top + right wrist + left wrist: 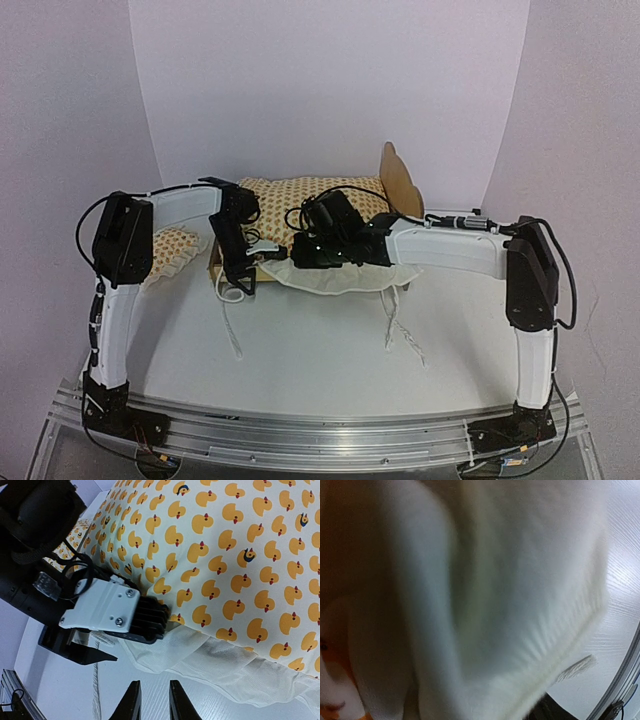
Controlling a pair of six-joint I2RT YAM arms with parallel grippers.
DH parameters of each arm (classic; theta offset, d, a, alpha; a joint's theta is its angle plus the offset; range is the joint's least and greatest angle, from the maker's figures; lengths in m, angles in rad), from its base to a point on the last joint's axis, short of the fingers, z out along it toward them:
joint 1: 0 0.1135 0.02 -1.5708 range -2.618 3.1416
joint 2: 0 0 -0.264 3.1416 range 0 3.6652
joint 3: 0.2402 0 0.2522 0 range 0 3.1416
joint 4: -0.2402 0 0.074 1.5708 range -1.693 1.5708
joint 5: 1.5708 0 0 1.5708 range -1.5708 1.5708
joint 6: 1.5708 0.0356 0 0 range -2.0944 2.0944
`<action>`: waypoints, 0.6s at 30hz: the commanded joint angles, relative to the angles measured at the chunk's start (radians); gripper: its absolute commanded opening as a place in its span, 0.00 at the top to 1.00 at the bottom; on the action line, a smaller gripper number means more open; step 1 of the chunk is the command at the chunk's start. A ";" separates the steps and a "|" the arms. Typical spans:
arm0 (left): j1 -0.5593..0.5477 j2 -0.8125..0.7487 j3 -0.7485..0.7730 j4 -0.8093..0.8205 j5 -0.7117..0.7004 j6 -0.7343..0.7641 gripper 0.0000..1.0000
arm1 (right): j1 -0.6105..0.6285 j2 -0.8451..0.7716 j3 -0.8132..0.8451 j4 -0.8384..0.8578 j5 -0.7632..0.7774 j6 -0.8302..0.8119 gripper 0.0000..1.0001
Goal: Set up the pet bed
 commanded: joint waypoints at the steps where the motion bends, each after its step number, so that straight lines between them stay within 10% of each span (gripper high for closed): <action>1: -0.027 0.100 -0.044 0.018 -0.014 -0.035 0.43 | 0.002 -0.014 0.018 0.017 -0.010 0.015 0.80; 4: -0.033 0.079 -0.086 0.040 0.029 -0.044 0.54 | 0.002 -0.016 0.009 0.017 -0.010 0.021 0.80; 8: -0.032 0.083 0.005 -0.013 0.107 -0.101 0.98 | 0.003 -0.004 0.010 0.036 -0.073 0.021 0.80; 18: -0.032 0.019 0.217 -0.129 0.387 -0.235 1.00 | 0.007 -0.288 -0.424 0.384 -0.203 0.036 0.76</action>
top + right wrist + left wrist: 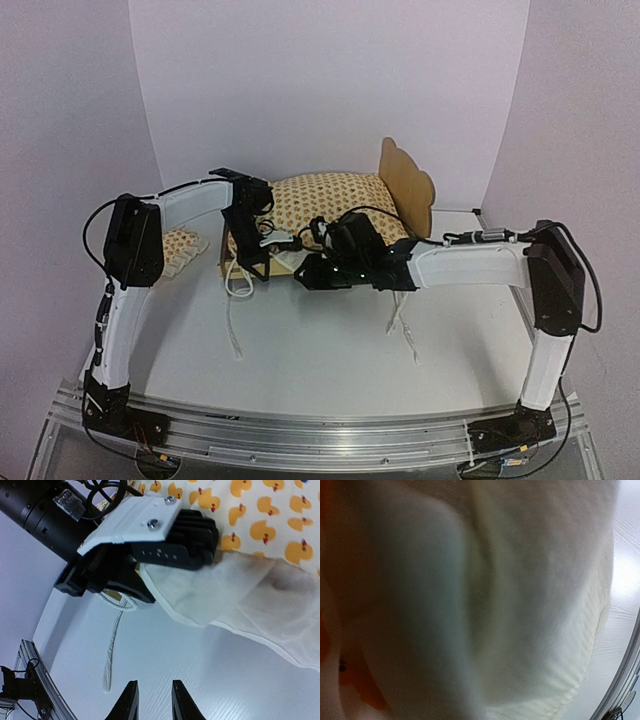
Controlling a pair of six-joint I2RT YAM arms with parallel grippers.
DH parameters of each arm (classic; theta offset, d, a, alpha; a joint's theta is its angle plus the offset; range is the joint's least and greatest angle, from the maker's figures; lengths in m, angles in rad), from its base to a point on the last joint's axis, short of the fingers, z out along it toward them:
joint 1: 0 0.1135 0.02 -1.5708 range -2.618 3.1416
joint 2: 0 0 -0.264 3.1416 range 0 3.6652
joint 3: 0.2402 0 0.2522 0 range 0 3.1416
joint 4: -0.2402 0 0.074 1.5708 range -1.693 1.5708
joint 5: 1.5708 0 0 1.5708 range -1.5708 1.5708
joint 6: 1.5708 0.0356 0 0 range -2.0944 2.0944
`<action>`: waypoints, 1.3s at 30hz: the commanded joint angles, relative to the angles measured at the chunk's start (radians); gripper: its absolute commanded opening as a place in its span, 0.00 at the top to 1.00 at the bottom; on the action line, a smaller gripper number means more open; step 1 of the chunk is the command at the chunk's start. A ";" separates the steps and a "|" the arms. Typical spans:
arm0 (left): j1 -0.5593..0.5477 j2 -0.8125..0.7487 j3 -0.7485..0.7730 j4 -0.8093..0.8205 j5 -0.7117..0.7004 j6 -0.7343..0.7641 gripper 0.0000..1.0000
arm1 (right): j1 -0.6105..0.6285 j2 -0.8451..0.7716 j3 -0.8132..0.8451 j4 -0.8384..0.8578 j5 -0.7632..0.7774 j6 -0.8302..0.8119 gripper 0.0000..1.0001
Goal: Set up the pet bed
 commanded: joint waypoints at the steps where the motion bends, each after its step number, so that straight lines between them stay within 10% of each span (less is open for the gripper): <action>1: 0.021 -0.048 0.034 -0.078 0.374 -0.221 1.00 | 0.011 -0.170 -0.170 0.158 -0.066 0.046 0.76; 10: 0.020 -0.052 0.272 -0.152 0.574 -0.362 1.00 | 0.120 -0.080 -0.380 0.661 0.032 -0.034 0.69; 17: 0.019 -0.141 0.158 -0.132 0.596 -0.347 1.00 | 0.100 0.118 -0.301 0.818 0.155 -0.001 0.62; 22: 0.019 -0.136 0.215 -0.162 0.612 -0.334 1.00 | 0.036 0.226 -0.299 0.979 0.105 0.091 0.77; 39: -0.011 -0.229 -0.482 0.342 0.318 -0.307 1.00 | 0.046 0.015 -0.447 0.827 0.140 0.058 0.65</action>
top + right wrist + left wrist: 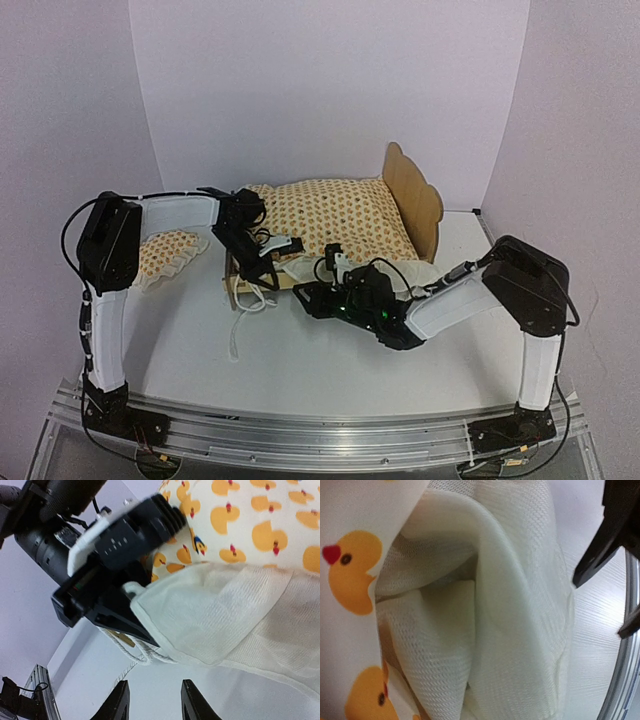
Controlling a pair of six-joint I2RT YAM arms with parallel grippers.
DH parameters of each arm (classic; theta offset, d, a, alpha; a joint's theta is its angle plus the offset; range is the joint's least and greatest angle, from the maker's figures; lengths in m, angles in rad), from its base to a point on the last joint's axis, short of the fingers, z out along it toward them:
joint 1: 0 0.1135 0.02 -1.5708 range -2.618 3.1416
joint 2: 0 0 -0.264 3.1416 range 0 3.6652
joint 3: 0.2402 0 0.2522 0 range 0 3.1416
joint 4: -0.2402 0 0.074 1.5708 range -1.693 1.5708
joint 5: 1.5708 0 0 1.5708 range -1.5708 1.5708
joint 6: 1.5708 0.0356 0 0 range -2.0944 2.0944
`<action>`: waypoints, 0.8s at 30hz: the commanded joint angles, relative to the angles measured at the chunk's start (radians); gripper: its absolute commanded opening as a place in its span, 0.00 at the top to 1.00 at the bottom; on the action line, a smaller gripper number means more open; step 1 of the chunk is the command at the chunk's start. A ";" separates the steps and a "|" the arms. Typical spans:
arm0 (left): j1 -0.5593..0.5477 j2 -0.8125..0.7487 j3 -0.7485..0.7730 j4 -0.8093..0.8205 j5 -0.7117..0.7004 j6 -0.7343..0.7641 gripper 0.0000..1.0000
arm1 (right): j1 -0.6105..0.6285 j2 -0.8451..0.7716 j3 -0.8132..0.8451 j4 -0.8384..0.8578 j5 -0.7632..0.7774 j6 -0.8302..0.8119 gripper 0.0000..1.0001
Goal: Set up the pet bed
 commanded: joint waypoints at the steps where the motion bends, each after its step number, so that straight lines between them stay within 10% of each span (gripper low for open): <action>1: -0.001 -0.027 -0.110 0.010 0.104 -0.183 0.98 | 0.001 -0.074 -0.025 -0.039 0.042 0.004 0.65; 17: -0.003 -0.146 0.101 -0.271 0.049 -0.129 0.12 | 0.001 -0.187 0.081 -0.327 0.051 -0.073 0.64; 24: -0.001 -0.184 0.262 -0.439 0.013 -0.027 0.10 | 0.001 -0.186 0.143 -0.404 0.050 -0.088 0.63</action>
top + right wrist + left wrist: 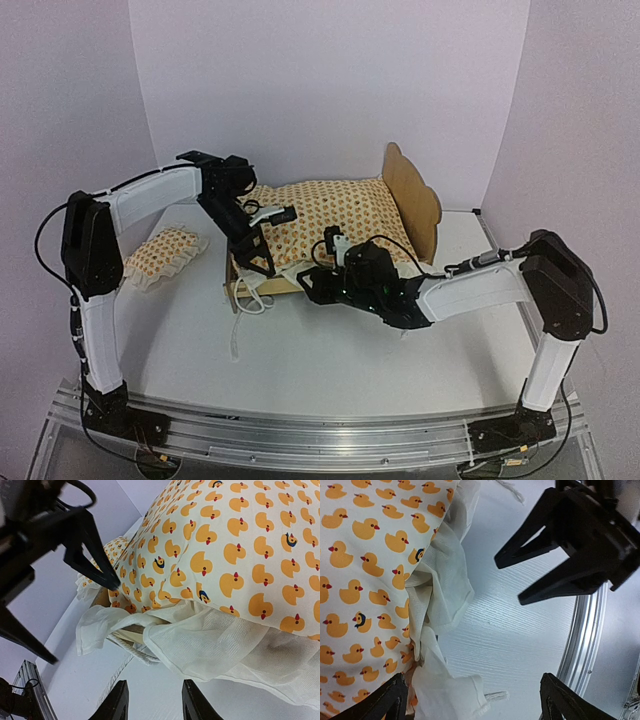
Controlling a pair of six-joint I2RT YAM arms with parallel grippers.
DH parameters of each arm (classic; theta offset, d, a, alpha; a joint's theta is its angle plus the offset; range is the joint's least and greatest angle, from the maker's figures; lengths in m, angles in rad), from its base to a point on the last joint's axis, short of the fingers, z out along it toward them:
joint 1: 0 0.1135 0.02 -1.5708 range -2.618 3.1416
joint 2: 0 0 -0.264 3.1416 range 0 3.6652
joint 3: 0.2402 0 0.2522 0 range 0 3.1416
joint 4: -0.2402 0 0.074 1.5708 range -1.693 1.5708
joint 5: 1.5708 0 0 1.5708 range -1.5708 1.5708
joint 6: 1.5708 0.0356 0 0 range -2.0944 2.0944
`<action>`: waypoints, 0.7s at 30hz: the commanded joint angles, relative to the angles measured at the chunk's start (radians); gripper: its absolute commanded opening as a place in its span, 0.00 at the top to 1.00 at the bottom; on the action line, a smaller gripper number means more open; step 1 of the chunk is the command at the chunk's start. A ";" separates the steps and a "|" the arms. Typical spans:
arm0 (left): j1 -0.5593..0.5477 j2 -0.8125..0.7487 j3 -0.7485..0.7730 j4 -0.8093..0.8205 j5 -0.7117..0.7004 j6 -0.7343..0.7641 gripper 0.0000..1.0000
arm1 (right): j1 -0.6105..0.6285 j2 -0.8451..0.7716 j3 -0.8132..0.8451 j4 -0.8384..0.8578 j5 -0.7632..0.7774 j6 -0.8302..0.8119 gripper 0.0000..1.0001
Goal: Set up the pet bed
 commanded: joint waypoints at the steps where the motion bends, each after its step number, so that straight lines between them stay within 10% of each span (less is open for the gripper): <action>1: 0.003 -0.091 0.089 -0.154 -0.034 0.078 0.10 | 0.001 -0.039 0.066 -0.081 0.007 -0.025 0.63; 10: 0.148 -0.088 -0.010 0.168 -0.417 0.094 0.08 | 0.001 -0.032 0.166 -0.195 -0.035 -0.041 0.65; 21: 0.123 -0.029 -0.101 0.218 -0.280 0.137 0.11 | 0.002 0.082 0.310 -0.246 -0.097 -0.011 0.67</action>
